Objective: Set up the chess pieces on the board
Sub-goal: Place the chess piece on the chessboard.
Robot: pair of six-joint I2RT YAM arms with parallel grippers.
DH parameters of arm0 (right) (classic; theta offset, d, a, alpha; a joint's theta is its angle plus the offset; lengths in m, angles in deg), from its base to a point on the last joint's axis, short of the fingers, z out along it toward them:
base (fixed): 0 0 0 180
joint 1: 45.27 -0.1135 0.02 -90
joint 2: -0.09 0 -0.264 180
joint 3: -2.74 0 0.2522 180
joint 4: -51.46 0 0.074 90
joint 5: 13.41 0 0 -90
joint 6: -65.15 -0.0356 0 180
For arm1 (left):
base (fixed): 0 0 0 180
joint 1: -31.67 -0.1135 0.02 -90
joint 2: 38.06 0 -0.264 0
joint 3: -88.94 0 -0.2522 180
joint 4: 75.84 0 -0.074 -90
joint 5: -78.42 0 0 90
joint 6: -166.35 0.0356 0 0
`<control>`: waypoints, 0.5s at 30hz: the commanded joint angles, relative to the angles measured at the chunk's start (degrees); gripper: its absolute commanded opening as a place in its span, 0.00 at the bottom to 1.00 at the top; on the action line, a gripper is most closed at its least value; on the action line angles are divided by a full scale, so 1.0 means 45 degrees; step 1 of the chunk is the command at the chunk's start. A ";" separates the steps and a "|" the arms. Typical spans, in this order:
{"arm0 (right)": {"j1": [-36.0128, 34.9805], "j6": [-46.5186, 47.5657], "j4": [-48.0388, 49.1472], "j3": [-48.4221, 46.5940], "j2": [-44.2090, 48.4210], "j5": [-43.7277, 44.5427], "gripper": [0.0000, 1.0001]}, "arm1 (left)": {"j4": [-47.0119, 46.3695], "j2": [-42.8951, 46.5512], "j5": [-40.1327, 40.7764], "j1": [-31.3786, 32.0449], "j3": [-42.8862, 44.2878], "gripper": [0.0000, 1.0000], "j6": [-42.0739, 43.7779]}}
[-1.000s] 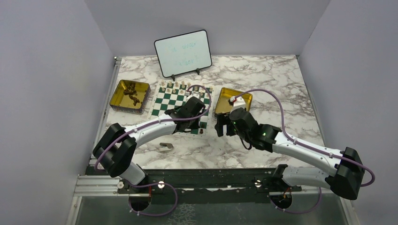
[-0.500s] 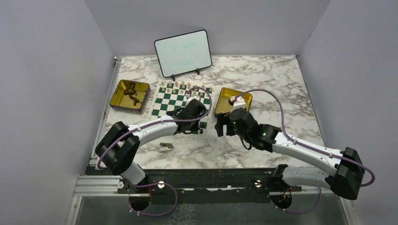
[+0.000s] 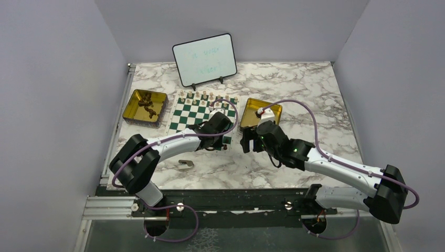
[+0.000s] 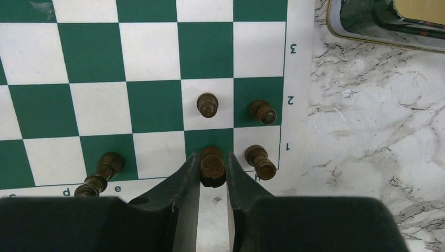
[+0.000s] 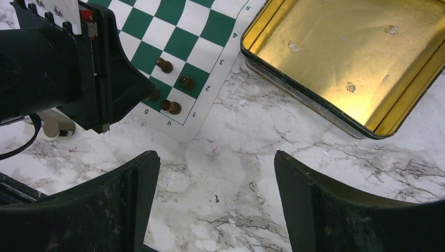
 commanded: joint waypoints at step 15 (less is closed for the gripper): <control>-0.0026 -0.0032 0.0476 0.0058 0.0030 0.0473 0.85 | 0.0200 -0.0155 -0.0103 0.0071 0.0446 0.33 0.0057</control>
